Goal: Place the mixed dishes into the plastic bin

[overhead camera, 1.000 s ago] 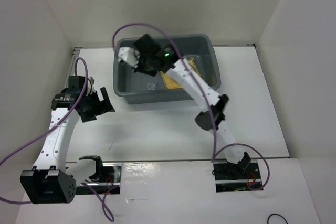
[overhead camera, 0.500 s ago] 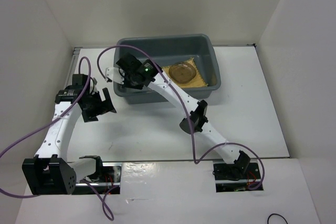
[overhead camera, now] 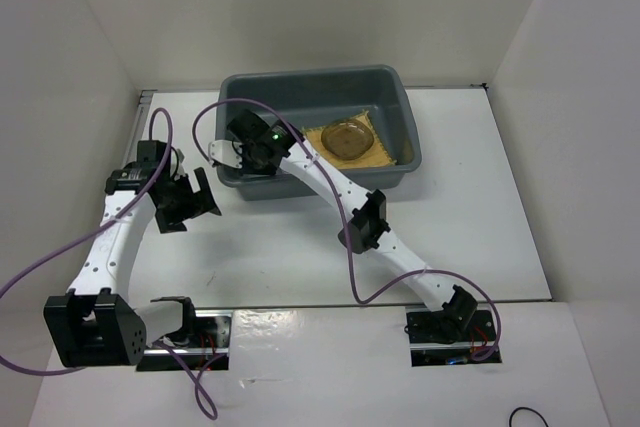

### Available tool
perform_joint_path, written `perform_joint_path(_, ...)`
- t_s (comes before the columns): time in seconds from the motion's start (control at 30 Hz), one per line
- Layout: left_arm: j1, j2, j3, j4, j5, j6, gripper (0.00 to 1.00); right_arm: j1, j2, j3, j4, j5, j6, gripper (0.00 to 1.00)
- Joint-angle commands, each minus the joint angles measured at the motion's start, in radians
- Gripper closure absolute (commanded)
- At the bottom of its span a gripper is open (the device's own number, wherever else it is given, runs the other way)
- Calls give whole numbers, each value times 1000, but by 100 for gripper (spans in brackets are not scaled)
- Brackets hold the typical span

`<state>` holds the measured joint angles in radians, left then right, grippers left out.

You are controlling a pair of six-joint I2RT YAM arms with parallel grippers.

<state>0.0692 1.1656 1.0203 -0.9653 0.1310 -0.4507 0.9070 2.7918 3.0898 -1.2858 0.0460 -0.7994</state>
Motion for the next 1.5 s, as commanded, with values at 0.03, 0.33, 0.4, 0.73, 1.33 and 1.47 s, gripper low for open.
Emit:
perform_joint_path(0.03,14,0,1,4,12,-2,1,3,35,44,31,-9,-24,96)
perform_joint_path(0.33,14,9,1,4,12,-2,1,3,35,44,60,-20,-34,83)
perform_joint_path(0.4,14,9,1,4,12,-2,1,3,35,44,60,-20,-34,80)
perform_joint_path(0.73,14,19,1,4,12,-2,1,12,-18,44,49,17,-43,75)
perform_joint_path(1.33,23,28,1,4,21,7,1,41,-279,44,20,78,14,64)
perform_joint_path(1.47,23,28,1,4,21,7,1,7,-368,44,-13,115,106,62)
